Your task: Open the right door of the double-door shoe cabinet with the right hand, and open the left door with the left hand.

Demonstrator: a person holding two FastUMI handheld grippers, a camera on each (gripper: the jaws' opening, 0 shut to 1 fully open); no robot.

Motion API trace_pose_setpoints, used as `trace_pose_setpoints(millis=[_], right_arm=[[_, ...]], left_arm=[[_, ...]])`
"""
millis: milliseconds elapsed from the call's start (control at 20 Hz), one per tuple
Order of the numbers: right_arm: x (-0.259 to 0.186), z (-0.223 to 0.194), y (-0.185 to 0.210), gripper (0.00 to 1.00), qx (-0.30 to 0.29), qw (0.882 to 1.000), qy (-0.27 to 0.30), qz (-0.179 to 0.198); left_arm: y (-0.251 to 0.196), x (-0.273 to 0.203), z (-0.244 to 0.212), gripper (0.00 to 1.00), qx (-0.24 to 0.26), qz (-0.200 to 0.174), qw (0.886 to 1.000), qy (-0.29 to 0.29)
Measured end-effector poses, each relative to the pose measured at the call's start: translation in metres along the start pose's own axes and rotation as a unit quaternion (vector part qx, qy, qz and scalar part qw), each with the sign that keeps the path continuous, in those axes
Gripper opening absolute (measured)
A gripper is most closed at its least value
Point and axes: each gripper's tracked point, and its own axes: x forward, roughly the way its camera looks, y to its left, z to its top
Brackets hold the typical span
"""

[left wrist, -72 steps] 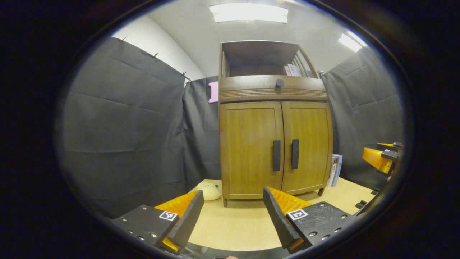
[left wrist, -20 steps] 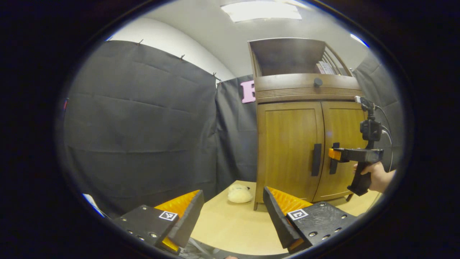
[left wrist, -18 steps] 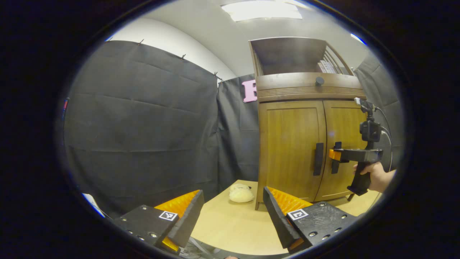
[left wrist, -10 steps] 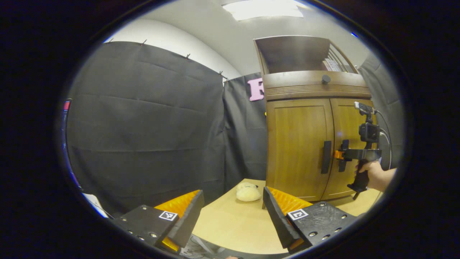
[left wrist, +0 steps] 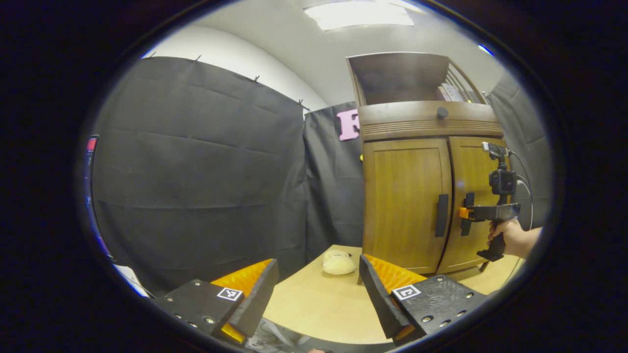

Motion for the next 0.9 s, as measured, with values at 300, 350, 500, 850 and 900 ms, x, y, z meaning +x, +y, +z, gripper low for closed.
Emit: trace_pose_setpoints(millis=[300, 350, 500, 850, 900], right_arm=[[-0.031, 0.003, -0.003, 0.18, 0.003, 1.0, 0.003, 0.017], [-0.038, 0.002, -0.004, 0.18, 0.006, 1.0, 0.003, 0.019], [-0.06, 0.004, -0.01, 0.19, 0.0, 1.0, 0.0, 0.017], [-0.111, 0.004, -0.03, 0.17, 0.003, 1.0, 0.0, -0.001], [-0.119, 0.002, -0.034, 0.16, 0.003, 1.0, 0.001, -0.002]], left_arm=[[-0.002, 0.001, 0.006, 1.0, -0.002, -0.019, 1.0, -0.007], [-0.004, 0.001, 0.006, 1.0, -0.001, -0.025, 1.0, -0.009], [-0.008, 0.002, 0.007, 1.0, -0.001, -0.045, 0.999, -0.012], [-0.02, 0.001, 0.009, 0.94, -0.007, -0.105, 0.994, -0.015], [-0.022, 0.001, 0.01, 0.94, -0.007, -0.113, 0.993, -0.017]])
